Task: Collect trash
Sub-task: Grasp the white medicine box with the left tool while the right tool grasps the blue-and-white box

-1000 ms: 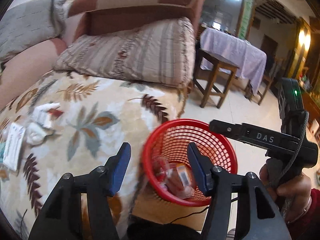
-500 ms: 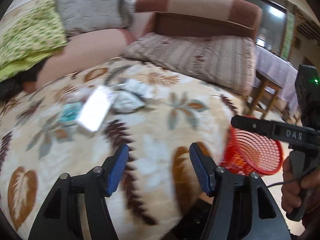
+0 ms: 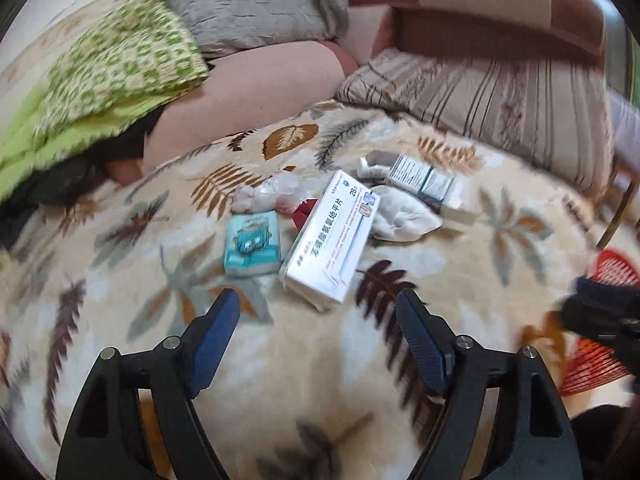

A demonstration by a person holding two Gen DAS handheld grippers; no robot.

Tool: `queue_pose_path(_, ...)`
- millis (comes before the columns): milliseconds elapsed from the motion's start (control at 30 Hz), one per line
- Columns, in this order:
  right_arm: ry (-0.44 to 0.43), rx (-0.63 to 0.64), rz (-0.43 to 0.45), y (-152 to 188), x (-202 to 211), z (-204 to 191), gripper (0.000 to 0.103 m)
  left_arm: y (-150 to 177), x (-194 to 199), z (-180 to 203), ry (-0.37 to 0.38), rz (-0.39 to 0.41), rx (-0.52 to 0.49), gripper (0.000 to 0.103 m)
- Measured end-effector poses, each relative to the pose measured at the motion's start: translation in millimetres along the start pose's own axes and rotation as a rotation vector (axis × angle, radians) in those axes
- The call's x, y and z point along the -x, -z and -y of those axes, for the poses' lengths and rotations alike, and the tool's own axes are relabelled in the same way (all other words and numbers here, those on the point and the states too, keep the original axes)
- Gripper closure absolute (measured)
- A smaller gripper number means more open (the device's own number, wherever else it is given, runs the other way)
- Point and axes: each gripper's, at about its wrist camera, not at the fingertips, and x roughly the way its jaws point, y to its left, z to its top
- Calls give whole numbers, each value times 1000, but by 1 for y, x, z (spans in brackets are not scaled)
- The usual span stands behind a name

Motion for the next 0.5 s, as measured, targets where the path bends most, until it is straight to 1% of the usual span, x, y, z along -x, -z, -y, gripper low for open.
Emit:
queue_pose_path(67,-23,-8,12,0,3,4,34,-7,-22,11,-39,-21,-68,22)
queue_pose_path(133,-32,-15,31,0,7,7,34,-11,-40,20,-103,-31,-115,21)
queue_pose_path(167,-40,-16,36,0,9,8,34,-13,-50,22,-119,-43,-130,21)
queue_pose_path(333,-64,-29,42,-1,10,12,34,-24,-85,19,-173,-96,-111,21)
queue_pose_path(367,-66,-32,39,-1,9,12,34,-25,-92,14,-169,-115,-89,28)
queue_pose_path(400,-67,-35,36,-1,8,13,34,-25,-95,11,-155,-128,-72,42)
queue_pose_path(433,-69,-36,33,-1,7,12,34,-25,-97,8,-148,-135,-52,45)
queue_pose_path(467,-72,-36,29,-1,6,12,34,-24,-94,7,-154,-124,-41,48)
queue_pose_path(500,-73,-34,27,-1,6,11,34,-22,-90,4,-141,-114,-26,50)
